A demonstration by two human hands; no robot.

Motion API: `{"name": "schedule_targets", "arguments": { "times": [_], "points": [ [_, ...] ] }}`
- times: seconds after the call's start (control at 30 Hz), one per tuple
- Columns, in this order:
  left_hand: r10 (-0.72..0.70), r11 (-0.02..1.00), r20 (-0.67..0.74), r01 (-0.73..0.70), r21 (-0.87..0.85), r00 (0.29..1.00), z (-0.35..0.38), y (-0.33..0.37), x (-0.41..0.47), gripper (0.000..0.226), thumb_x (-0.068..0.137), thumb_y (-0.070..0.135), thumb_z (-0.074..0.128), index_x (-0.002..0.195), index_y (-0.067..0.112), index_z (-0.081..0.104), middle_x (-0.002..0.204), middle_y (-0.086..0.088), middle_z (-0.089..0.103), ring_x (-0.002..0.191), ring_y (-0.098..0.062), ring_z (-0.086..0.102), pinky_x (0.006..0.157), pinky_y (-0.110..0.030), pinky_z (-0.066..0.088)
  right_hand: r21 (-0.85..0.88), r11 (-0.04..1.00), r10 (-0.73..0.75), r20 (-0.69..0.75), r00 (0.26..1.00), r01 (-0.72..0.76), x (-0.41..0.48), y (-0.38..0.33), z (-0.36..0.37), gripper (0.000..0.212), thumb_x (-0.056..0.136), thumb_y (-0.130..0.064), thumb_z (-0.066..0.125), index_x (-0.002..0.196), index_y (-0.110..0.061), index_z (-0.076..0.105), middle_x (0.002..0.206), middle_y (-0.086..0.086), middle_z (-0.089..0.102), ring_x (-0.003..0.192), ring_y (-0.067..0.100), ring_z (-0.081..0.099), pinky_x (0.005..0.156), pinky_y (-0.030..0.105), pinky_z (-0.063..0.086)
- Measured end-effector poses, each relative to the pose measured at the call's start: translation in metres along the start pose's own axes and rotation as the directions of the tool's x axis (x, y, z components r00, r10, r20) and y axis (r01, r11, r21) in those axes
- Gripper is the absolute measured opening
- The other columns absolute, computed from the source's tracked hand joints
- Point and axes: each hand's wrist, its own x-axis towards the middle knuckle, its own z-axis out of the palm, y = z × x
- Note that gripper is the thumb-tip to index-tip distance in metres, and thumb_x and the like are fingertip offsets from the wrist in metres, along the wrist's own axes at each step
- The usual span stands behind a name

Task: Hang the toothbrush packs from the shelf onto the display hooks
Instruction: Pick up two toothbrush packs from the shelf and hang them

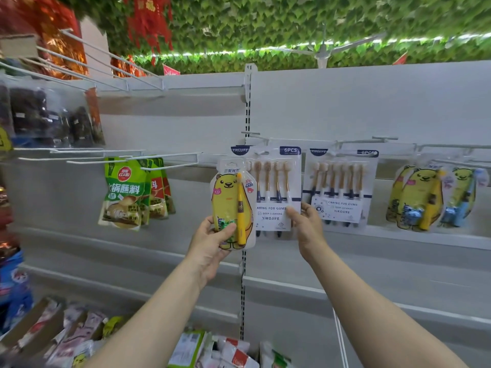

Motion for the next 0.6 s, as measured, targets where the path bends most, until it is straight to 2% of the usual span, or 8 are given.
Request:
{"name": "schedule_targets", "arguments": {
  "times": [0.07, 0.1, 0.23, 0.3, 0.43, 0.53, 0.6],
  "points": [
    [-0.008, 1.0, -0.007, 0.008, 0.014, 1.0, 0.002, -0.002, -0.011, 0.031, 0.087, 0.001, 0.068, 0.114, 0.011, 0.057, 0.103, -0.011, 0.074, 0.087, -0.024, 0.072, 0.07, -0.036, 0.057, -0.024, 0.999, 0.023, 0.005, 1.0, -0.023, -0.005, -0.007, -0.001, 0.042, 0.091, -0.019, 0.071, 0.129, -0.009, 0.054, 0.114, 0.003, 0.066, 0.097, 0.013, 0.063, 0.074, 0.024, 0.047],
    [-0.007, 1.0, -0.014, 0.008, 0.02, 1.0, 0.003, -0.002, -0.017, 0.03, 0.087, 0.001, 0.068, 0.114, 0.011, 0.057, 0.102, -0.011, 0.074, 0.086, -0.024, 0.072, 0.069, -0.036, 0.058, -0.037, 0.999, 0.024, -0.011, 1.0, -0.024, -0.01, -0.01, -0.002, 0.042, 0.091, -0.019, 0.07, 0.128, -0.009, 0.053, 0.111, 0.001, 0.065, 0.094, 0.011, 0.061, 0.072, 0.022, 0.045],
    [0.006, 0.999, -0.028, -0.005, 0.031, 1.0, 0.012, -0.002, -0.042, 0.031, 0.087, 0.001, 0.069, 0.114, 0.012, 0.056, 0.101, -0.011, 0.074, 0.082, -0.022, 0.073, 0.066, -0.034, 0.058, -0.103, 0.993, -0.065, -0.092, 0.994, 0.055, -0.035, -0.03, -0.013, 0.042, 0.091, -0.021, 0.071, 0.129, -0.011, 0.055, 0.121, 0.001, 0.06, 0.109, 0.014, 0.056, 0.091, 0.024, 0.041],
    [0.004, 0.999, -0.021, -0.003, 0.037, 1.0, 0.022, -0.002, -0.057, 0.033, 0.086, 0.002, 0.07, 0.115, 0.012, 0.056, 0.102, -0.01, 0.074, 0.083, -0.022, 0.073, 0.066, -0.034, 0.057, -0.109, 0.986, -0.131, -0.049, 0.99, 0.125, -0.054, -0.048, -0.02, 0.037, 0.092, -0.023, 0.07, 0.125, -0.011, 0.061, 0.118, 0.0, 0.063, 0.108, 0.014, 0.058, 0.087, 0.019, 0.043],
    [0.011, 0.998, 0.014, -0.012, 0.055, 1.0, 0.05, -0.001, -0.098, 0.034, 0.087, 0.004, 0.07, 0.117, 0.013, 0.057, 0.108, -0.012, 0.072, 0.091, -0.025, 0.071, 0.072, -0.036, 0.058, -0.069, 0.977, -0.193, 0.101, 0.976, 0.201, -0.106, -0.097, -0.034, 0.018, 0.092, -0.029, 0.069, 0.108, -0.02, 0.068, 0.105, -0.003, 0.069, 0.093, 0.005, 0.062, 0.072, 0.014, 0.045],
    [0.016, 0.998, 0.039, -0.018, 0.053, 0.999, 0.07, -0.005, -0.133, 0.029, 0.087, 0.004, 0.069, 0.112, 0.014, 0.059, 0.106, -0.011, 0.073, 0.091, -0.026, 0.072, 0.072, -0.037, 0.058, -0.038, 0.975, -0.209, 0.161, 0.964, 0.218, -0.144, -0.124, -0.05, 0.017, 0.091, -0.028, 0.071, 0.105, -0.019, 0.071, 0.1, -0.004, 0.072, 0.085, 0.001, 0.063, 0.069, 0.013, 0.047],
    [0.017, 0.998, 0.06, -0.021, 0.056, 0.998, 0.082, -0.009, -0.156, 0.03, 0.087, 0.005, 0.071, 0.112, 0.015, 0.059, 0.106, -0.011, 0.074, 0.095, -0.028, 0.071, 0.078, -0.042, 0.058, -0.033, 0.975, -0.213, 0.16, 0.964, 0.221, -0.168, -0.137, -0.067, 0.017, 0.09, -0.026, 0.072, 0.104, -0.017, 0.072, 0.095, -0.006, 0.073, 0.083, 0.0, 0.064, 0.066, 0.012, 0.048]
  ]
}}
